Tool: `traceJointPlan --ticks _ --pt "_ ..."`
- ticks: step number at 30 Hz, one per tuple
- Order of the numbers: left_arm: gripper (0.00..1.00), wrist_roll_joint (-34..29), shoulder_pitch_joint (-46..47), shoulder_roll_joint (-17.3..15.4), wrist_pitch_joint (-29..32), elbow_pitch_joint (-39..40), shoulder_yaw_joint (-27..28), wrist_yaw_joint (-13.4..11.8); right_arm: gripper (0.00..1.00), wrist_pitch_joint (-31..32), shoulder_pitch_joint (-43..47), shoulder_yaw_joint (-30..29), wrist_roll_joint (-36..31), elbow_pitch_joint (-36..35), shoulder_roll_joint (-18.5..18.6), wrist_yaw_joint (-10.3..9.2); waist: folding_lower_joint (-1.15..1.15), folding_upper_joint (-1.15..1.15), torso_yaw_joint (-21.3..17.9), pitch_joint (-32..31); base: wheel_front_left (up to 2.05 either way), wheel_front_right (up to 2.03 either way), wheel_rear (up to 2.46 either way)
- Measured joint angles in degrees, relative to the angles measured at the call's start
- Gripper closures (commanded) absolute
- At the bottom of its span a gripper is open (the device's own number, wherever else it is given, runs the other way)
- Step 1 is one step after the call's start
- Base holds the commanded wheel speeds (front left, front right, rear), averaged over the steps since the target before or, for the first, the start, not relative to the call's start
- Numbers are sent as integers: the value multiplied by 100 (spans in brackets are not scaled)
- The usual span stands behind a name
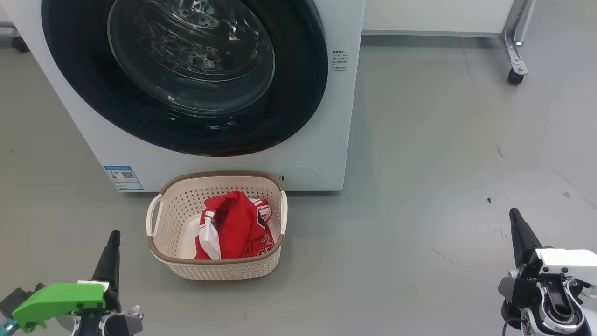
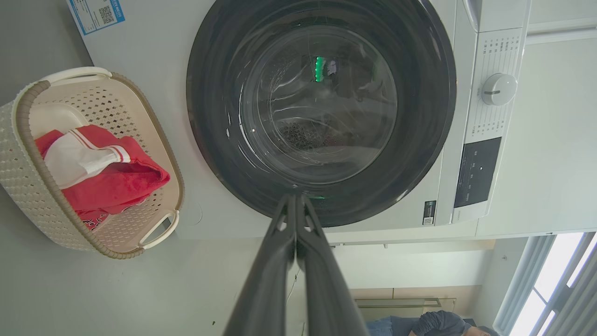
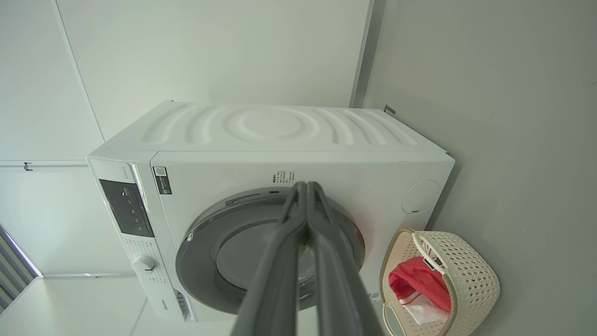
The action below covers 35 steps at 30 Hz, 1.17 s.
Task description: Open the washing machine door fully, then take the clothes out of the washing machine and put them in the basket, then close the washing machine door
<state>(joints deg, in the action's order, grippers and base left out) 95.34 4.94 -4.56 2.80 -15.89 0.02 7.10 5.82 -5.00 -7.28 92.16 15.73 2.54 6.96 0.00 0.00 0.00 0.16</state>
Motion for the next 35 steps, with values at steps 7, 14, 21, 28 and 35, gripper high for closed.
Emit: traceJointPlan --ticks 7,14,21,28,35 --pt "100 0 0 0 0 -1 2 0 100 0 0 0 0 0 0 0 0 0 0 0 0 0 0" --pt "100 0 0 0 0 -2 5 0 100 1 0 -1 0 0 0 0 0 0 0 0 0 0 0" --pt "100 0 0 0 1 -3 9 0 100 1 0 -2 0 0 -1 0 0 0 0 0 0 0 0" --pt "100 -1 0 0 16 -4 12 0 100 1 0 -3 0 0 -1 1 0 0 0 0 0 0 0" --pt "100 -1 0 0 16 -5 15 0 100 1 0 -4 0 0 -1 0 0 0 0 0 0 0 0"
